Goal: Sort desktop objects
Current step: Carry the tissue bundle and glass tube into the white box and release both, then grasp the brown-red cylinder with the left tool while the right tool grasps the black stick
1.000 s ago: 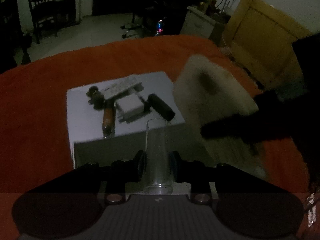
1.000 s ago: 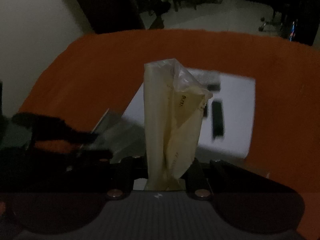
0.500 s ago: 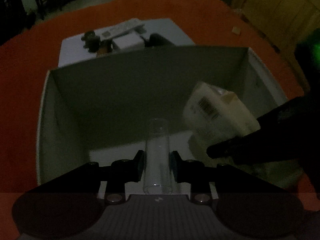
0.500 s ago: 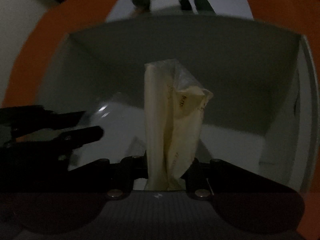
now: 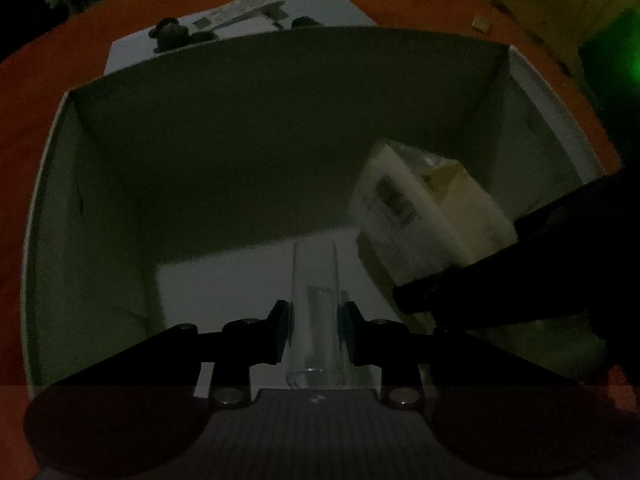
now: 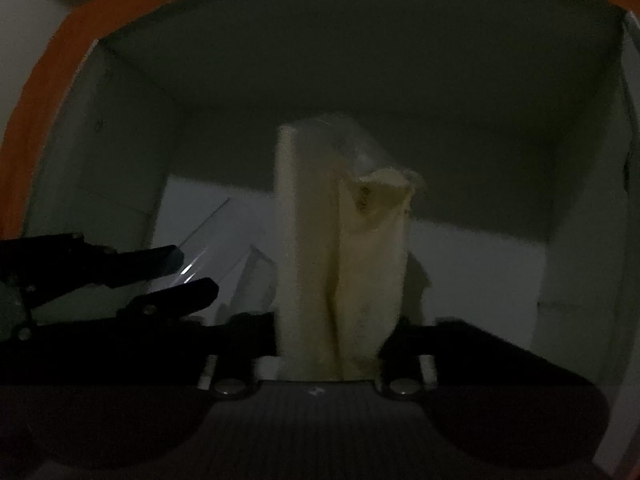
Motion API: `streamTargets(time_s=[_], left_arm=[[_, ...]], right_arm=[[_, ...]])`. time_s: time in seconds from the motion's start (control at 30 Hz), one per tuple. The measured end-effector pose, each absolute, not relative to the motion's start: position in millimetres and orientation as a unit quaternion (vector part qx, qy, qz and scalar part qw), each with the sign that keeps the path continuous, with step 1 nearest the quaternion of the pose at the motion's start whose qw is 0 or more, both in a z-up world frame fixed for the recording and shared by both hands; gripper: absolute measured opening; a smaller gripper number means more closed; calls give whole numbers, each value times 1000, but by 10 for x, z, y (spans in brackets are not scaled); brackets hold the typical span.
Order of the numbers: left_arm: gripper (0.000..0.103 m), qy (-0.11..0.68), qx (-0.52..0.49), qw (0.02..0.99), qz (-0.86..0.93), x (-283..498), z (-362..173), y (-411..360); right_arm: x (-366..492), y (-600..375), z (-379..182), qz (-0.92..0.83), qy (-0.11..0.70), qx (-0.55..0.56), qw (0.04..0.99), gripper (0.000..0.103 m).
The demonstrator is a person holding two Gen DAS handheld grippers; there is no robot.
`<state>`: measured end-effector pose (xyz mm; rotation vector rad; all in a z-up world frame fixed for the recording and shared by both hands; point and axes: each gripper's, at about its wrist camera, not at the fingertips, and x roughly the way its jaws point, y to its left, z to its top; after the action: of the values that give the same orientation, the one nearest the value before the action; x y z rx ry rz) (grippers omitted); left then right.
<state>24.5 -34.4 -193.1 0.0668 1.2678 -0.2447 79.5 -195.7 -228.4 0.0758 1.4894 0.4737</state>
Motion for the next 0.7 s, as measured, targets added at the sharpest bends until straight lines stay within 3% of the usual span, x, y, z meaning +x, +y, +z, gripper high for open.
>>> streamTargets(time_s=[0.13,0.2,0.23,0.5,0.6,0.7], left_arm=[[36,583,29,804,-112,232,-1883,-318],[72,577,27,809,-106,219,-1822,-277],[76,573,27,812,-106,209,-1784,-254],[76,534,18,838,-113,294,-1268,-27],[76,515,15,852,-98,468,-1062,87],[76,502,15,861,-80,744,-916,186]], right_arm=[[810,-1941,-2294,210,675,36,706,48],[797,-1985,-2213,211,672,43,708,58],[786,-2014,-2158,212,671,49,709,67],[919,-2110,-1497,246,620,109,737,69],[1038,-2158,-1226,245,589,123,760,82],[1296,-2162,-950,235,562,127,783,83]])
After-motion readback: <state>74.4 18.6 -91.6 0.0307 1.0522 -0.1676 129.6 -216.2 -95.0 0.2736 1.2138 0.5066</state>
